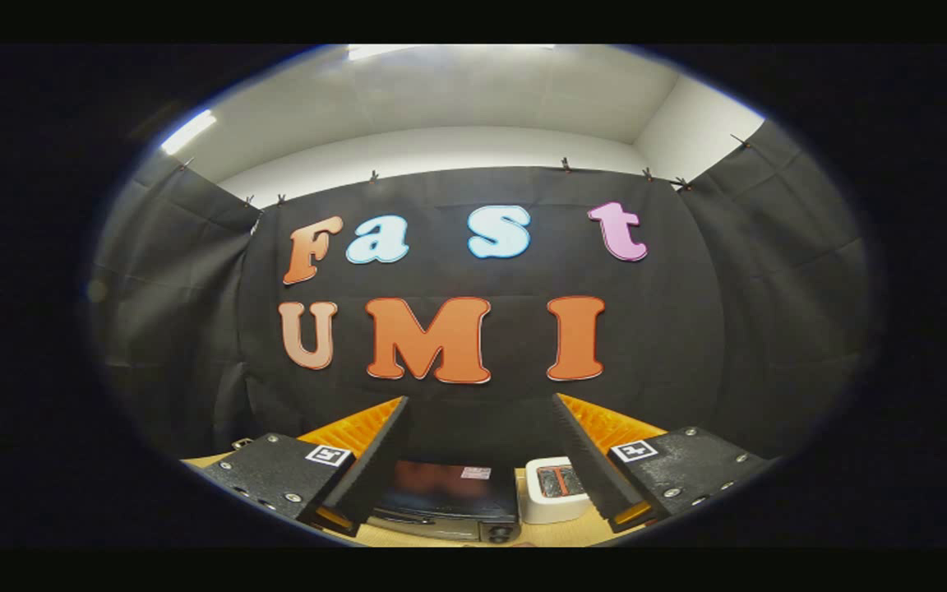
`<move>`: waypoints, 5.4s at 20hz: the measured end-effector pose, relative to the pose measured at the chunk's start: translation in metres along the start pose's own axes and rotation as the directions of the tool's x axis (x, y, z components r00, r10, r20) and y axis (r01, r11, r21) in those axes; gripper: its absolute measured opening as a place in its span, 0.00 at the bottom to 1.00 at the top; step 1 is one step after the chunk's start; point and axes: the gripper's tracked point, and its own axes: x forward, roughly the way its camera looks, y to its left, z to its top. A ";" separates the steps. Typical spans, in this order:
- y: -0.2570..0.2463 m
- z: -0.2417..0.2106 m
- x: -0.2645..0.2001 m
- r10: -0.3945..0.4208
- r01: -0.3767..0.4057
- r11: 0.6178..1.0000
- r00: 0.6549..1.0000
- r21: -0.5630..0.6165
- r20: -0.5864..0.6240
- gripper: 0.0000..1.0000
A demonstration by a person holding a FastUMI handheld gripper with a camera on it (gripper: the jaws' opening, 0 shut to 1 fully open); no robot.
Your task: Open the toaster oven, put the food inside, and close the toaster oven door.
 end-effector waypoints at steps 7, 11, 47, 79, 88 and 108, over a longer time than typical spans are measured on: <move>0.011 -0.021 0.001 0.022 -0.022 1.000 0.998 -0.003 -0.052 0.99; 0.028 -0.057 0.003 0.046 -0.043 0.999 0.989 0.028 -0.144 0.99; 0.121 -0.276 -0.049 0.050 -0.050 0.999 0.820 0.015 -0.570 0.81; 0.099 -0.341 -0.164 0.247 -0.047 0.966 0.439 0.253 -0.864 0.82; -0.041 -0.291 -0.156 0.044 0.063 0.994 0.546 0.094 -0.836 0.98; -0.094 -0.369 -0.197 0.313 0.318 0.845 0.359 0.430 -0.880 0.56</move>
